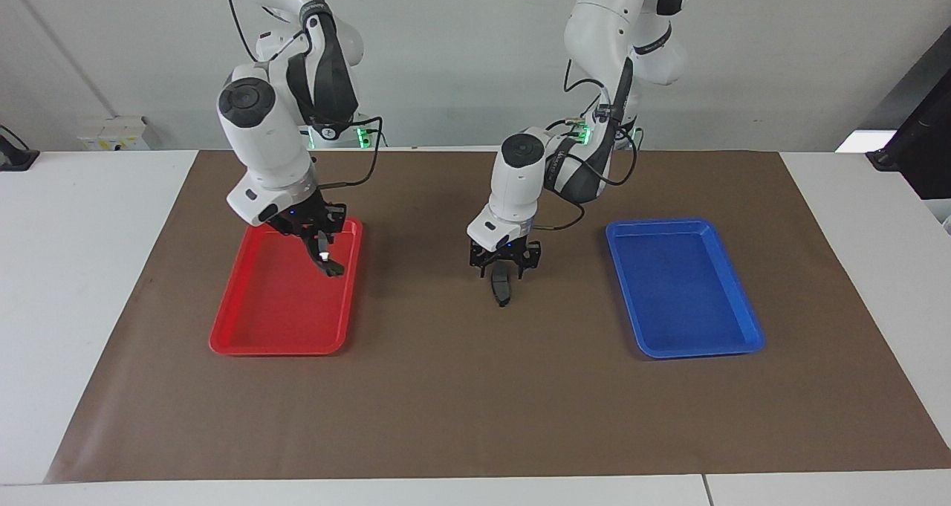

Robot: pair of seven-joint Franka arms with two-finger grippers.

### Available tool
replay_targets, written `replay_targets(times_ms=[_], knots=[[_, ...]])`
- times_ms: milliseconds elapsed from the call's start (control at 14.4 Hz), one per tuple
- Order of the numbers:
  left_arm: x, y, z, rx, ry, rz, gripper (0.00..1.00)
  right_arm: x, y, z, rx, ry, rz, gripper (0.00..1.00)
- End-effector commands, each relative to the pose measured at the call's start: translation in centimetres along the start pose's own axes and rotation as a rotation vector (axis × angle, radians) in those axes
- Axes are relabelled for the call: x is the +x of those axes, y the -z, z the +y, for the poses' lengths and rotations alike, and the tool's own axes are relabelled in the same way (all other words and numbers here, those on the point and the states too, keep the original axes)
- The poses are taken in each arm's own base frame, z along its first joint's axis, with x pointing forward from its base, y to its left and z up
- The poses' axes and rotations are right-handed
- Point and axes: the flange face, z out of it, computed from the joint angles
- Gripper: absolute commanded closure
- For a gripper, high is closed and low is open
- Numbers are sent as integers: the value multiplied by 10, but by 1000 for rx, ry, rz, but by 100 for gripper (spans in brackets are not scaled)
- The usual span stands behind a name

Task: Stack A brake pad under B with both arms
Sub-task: 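Carry the pad to the table center with the left gripper while the right gripper lifts, then move the right gripper's pad over the center pad while the left gripper withdraws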

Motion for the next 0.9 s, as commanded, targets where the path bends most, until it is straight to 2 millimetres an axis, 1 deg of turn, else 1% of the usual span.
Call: replay_targets(times_ms=[0, 69, 139, 208, 277, 347, 416, 485, 624, 693, 762, 832], knots=[[14, 52, -46, -6, 54, -4, 0, 4, -2, -19, 22, -8, 17, 100], [19, 68, -69, 6, 60, -23, 0, 4, -9, -32, 31, -1, 6, 100], [24, 81, -95, 22, 50, -54, 0, 5, -12, -42, 45, -1, 15, 100], [29, 94, -120, 30, 42, -72, 0, 6, -15, -56, 49, 0, 19, 100], [35, 107, -148, 34, 30, -82, 0, 7, -24, -77, 48, -16, 13, 100], [41, 121, -176, 32, 20, -77, 0, 9, -28, -97, 48, -34, 18, 100], [46, 136, -204, 30, 7, -67, 0, 14, -30, -112, 49, -38, 22, 100], [49, 150, -230, 29, -6, -62, 0, 19, -28, -127, 49, -41, 24, 100], [53, 176, -278, 30, -31, -53, 0, 32, -39, -179, 46, -74, 24, 100], [53, 191, -298, 32, -10, -57, 0, 40, -45, -198, 48, -95, 28, 100], [54, 201, -308, 34, 6, -75, 0, 44, -48, -210, 54, -109, 38, 100], [55, 216, -311, 35, 13, -91, 0, 44, -54, -220, 55, -110, 50, 100]])
